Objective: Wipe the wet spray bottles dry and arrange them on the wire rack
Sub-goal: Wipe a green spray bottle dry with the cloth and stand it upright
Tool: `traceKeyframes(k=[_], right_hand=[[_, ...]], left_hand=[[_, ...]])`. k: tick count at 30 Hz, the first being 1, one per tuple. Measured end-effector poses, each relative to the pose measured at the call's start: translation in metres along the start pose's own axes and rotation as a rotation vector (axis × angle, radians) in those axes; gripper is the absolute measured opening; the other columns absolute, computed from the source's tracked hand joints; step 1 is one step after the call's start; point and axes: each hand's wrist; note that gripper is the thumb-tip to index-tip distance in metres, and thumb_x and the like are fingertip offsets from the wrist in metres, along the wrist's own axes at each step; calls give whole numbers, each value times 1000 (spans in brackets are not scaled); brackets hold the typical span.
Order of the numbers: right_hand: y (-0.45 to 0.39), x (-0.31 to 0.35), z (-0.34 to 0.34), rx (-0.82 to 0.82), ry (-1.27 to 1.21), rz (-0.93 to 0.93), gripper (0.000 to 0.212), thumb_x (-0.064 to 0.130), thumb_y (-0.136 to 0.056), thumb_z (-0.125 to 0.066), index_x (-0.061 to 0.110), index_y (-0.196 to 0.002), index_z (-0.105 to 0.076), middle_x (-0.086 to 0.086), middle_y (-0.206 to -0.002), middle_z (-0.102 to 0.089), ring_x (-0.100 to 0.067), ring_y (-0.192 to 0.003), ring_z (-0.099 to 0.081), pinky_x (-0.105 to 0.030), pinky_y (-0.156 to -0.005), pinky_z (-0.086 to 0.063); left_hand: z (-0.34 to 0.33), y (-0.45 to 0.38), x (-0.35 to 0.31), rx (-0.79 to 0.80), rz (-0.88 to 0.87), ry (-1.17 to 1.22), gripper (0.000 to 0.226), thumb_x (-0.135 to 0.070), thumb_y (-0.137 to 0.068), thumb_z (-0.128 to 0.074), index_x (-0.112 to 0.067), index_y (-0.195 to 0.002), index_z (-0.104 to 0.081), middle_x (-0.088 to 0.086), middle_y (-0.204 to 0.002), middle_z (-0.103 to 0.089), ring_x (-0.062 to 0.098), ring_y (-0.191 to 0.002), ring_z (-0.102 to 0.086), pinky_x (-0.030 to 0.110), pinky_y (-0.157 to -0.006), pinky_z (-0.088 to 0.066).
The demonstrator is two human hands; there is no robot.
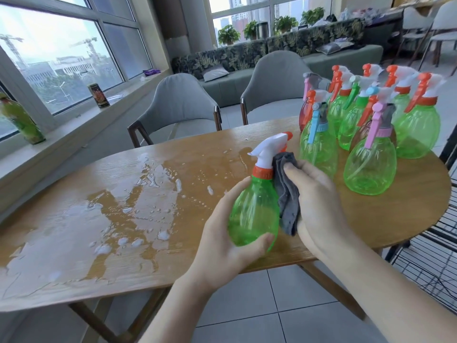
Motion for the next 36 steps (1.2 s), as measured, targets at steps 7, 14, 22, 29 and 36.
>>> traceKeyframes(k=[7,14,22,29,36], right_hand=[[9,-4,10,49,200,87,34,40,-79,-81,11,-94,-71,-6,-79,-63,-22,-76,-63,-44,-75,-51],[-2,5,21,61,192,58,46,47,-71,-88,5,-82,-70,-8,-79,-64,-21,-75,-62,-46,-78,-53],[3,5,21,-25,437,218,40,43,-90,-79,5,-90,-68,-11,-72,-58,-15,-70,-55,-42,-69,-50],[2,4,12,-90,387,177,30,38,-89,-81,9,-88,-70,-10,-73,-67,-23,-68,-63,-54,-75,-57],[-6,9,19,45,276,64,28,28,-87,-81,2,-94,-74,-8,-82,-68,-19,-78,-66,-48,-85,-58]], left_hand=[[-32,4,-4,-159,-97,-331,97,-29,-79,-87,-54,-157,-36,-8,-147,-53,9,-140,-50,24,-113,-44],[-30,8,-26,-103,53,-181,112,-53,-75,-94,-67,-155,-18,-35,-145,-49,-9,-139,-47,6,-107,-38],[-30,-1,-23,-51,53,-147,95,-32,-78,-94,-59,-151,-40,-26,-144,-60,-7,-137,-52,15,-112,-41],[-52,5,-24,-150,18,-377,110,-43,-82,-88,-70,-156,-11,-9,-153,-45,10,-147,-44,11,-104,-37],[-20,-4,-18,136,152,141,98,-31,-81,-93,-49,-159,-37,-20,-155,-55,5,-146,-50,46,-122,-42]])
Point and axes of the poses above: each hand's wrist, its own y-axis away from the middle knuckle, its own z-axis out of the back of the hand, x = y × z
